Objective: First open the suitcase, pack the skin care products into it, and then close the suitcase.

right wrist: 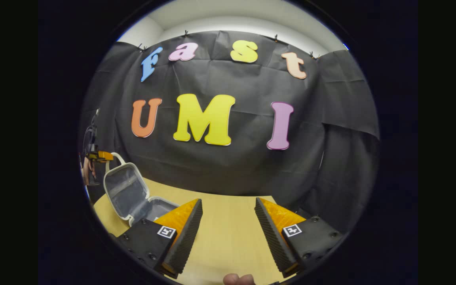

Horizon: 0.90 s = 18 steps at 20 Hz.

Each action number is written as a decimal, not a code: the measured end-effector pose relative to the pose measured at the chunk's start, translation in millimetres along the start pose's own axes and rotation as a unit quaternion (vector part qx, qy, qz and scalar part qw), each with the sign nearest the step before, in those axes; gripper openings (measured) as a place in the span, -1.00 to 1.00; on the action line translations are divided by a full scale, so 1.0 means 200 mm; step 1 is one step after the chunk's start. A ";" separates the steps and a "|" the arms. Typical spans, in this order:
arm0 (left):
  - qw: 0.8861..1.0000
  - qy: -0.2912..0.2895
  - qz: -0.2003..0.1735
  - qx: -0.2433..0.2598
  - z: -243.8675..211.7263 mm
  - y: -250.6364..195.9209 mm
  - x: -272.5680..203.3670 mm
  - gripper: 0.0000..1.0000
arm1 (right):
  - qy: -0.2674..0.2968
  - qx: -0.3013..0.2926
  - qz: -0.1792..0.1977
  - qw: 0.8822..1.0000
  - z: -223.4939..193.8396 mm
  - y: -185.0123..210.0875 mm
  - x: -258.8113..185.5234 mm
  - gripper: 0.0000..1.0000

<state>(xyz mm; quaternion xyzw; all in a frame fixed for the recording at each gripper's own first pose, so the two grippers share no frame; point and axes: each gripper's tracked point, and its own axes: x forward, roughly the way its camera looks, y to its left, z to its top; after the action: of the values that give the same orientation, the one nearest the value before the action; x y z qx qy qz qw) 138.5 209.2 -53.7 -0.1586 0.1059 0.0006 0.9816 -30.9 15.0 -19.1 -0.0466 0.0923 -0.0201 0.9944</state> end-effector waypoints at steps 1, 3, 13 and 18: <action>0.999 -0.001 -0.002 0.039 -0.02 -0.12 0.00 -0.77 | -0.004 0.002 -0.006 1.000 0.00 -0.04 -0.01 0.59; 0.995 -0.004 -0.012 0.102 -0.09 -0.38 0.01 -0.79 | -0.005 0.009 -0.020 1.000 -0.01 -0.13 -0.02 0.59; 0.961 0.086 -0.100 0.243 -0.91 -1.16 0.29 -0.78 | 0.038 0.003 -0.110 0.993 -0.13 -0.65 -0.10 0.59; 0.950 0.141 -0.098 0.261 -1.25 -1.22 0.40 -0.78 | 0.060 0.000 -0.137 0.989 -0.19 -0.84 -0.12 0.59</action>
<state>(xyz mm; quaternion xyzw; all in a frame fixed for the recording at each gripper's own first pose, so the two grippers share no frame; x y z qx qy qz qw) 172.4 -104.0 -226.1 0.0952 0.2236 -0.1454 0.9591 -66.7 -154.8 -36.2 -0.0571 0.1447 -0.1587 0.9750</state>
